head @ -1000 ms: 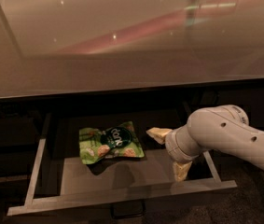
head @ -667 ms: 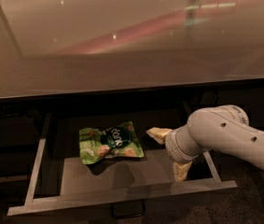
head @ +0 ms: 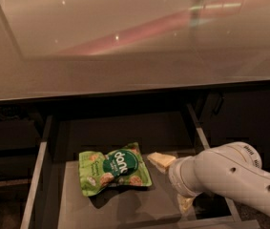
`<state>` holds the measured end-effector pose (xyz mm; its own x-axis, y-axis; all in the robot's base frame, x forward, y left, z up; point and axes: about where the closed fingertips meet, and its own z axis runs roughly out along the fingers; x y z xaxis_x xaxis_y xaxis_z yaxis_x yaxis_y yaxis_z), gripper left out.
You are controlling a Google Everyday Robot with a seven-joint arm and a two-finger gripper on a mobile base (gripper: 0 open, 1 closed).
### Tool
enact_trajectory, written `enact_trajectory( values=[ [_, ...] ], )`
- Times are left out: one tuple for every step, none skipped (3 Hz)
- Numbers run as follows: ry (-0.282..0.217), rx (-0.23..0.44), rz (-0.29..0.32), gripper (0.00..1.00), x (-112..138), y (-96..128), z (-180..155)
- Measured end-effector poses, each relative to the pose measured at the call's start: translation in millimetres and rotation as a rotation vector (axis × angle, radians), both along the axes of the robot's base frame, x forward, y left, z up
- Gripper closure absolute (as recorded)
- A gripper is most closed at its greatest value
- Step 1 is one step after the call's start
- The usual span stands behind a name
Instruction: Open top drawer
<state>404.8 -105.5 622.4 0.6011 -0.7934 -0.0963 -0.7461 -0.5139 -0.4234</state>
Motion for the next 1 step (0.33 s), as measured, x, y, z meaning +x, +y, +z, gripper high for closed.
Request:
enact_trajectory(
  values=[
    [0.000,0.000,0.000,0.00,0.0,0.0,0.0]
  ],
)
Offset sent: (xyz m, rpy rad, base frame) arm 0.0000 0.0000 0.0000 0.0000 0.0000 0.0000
